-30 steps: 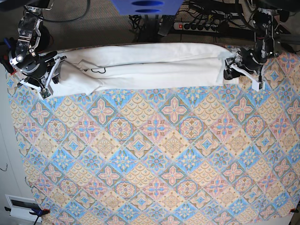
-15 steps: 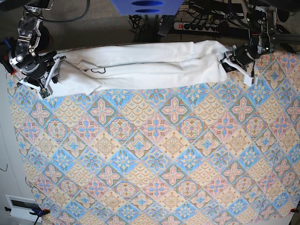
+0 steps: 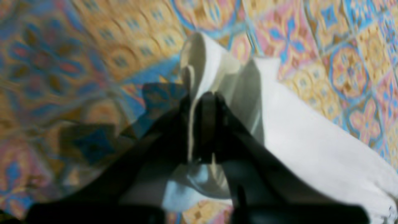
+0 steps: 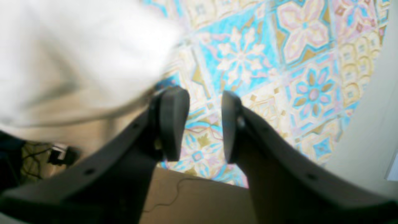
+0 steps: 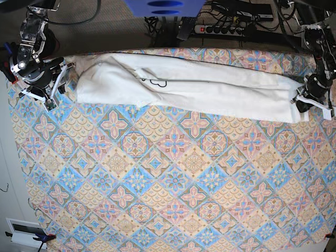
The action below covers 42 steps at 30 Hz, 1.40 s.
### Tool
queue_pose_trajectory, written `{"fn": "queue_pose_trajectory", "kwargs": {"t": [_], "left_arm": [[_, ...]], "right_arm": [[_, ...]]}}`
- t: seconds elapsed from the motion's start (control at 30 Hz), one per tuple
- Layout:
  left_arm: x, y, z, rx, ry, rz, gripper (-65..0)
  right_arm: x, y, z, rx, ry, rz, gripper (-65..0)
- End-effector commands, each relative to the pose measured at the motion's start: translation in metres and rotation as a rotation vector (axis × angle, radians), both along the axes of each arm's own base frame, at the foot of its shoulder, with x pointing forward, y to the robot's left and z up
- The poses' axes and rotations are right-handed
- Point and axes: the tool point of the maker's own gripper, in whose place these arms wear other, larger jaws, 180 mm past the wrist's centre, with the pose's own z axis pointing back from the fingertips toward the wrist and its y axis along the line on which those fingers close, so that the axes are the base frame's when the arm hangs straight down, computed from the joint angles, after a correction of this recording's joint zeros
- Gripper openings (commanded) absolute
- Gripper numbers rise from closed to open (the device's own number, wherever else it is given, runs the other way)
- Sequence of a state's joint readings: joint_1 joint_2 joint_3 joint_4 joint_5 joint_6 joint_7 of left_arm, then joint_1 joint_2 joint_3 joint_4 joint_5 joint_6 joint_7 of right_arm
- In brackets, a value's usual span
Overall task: Fold the T-shirt properly
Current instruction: 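Grasp the strip ends with both grippers and pull them apart to straighten, then push the left gripper's strip end inward toward the right gripper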
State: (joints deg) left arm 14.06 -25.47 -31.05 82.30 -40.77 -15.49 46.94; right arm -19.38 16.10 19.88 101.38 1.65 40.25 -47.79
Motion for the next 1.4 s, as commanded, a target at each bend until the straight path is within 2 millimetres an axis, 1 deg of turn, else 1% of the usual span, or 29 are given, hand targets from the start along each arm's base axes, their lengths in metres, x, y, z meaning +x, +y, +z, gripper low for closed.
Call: {"fn": "queue_pose_trajectory", "kwargs": {"t": [0.0,0.07,0.1,0.2,0.27,0.4,0.53,0.57,0.67,0.77,0.83,0.9,1.03,1.13,1.23,1.3,1.37], "left_arm": [[0.007,0.007,0.014,0.028,-0.034,-0.008,-65.0],[0.011,0.003,0.019,0.031,-0.046,-0.019,-65.0],[0.013,-0.003,0.023,0.032,-0.049,-0.036,-65.0],[0.014,-0.043,0.027,-0.013,-0.044,-0.105,-65.0],[0.009,-0.066,0.029,-0.037,-0.045,-0.133,-65.0],[0.010,-0.121,0.033,-0.096,-0.071,-0.211,-65.0],[0.004,-0.162,0.029,-0.170,-0.062,-0.254,-65.0],[0.003,-0.169,0.028,-0.187,-0.058,-0.257,-65.0],[0.003,-0.181,0.024,-0.227,-0.063,-0.245,-65.0],[0.002,-0.210,0.020,-0.269,-0.051,-0.302,-65.0],[0.002,-0.224,0.018,-0.286,-0.048,-0.335,-65.0],[0.001,-0.232,0.011,-0.307,-0.029,-0.347,-65.0],[0.004,-0.237,-0.002,-0.346,-0.002,-0.333,-65.0],[0.002,-0.240,-0.005,-0.361,0.009,-0.333,-64.7],[0.002,-0.241,-0.005,-0.362,0.008,-0.332,-57.9],[0.002,-0.241,-0.004,-0.362,0.005,-0.334,-49.5],[0.000,-0.245,-0.003,-0.362,0.019,-0.359,-41.2]], "right_arm": [[0.011,-0.003,0.016,-0.015,-0.053,0.014,-44.4],[0.012,-0.002,0.019,-0.019,-0.062,0.018,-44.4],[0.012,-0.002,0.019,-0.019,-0.060,0.018,-44.4],[0.014,-0.002,0.020,-0.019,-0.065,0.018,-44.4],[0.014,-0.002,0.019,-0.019,-0.064,0.017,-44.4],[0.014,-0.002,0.019,-0.017,-0.063,0.016,-44.4],[0.014,-0.002,0.019,-0.016,-0.066,0.015,-44.4],[0.014,-0.002,0.019,-0.016,-0.066,0.015,-44.4],[0.014,-0.002,0.019,-0.015,-0.065,0.015,-44.4],[0.014,-0.002,0.019,-0.015,-0.066,0.015,-44.4],[0.014,-0.002,0.019,-0.015,-0.066,0.015,-44.4],[0.014,-0.002,0.019,-0.015,-0.066,0.015,-44.4],[0.014,-0.002,0.019,-0.015,-0.066,0.015,-44.4],[0.015,-0.002,0.019,-0.015,-0.068,0.016,-44.4],[0.014,-0.003,0.019,-0.016,-0.068,0.014,-44.4],[0.014,-0.003,0.019,-0.015,-0.067,0.014,-44.4],[0.014,-0.002,0.019,-0.016,-0.064,0.014,-44.4]]}}
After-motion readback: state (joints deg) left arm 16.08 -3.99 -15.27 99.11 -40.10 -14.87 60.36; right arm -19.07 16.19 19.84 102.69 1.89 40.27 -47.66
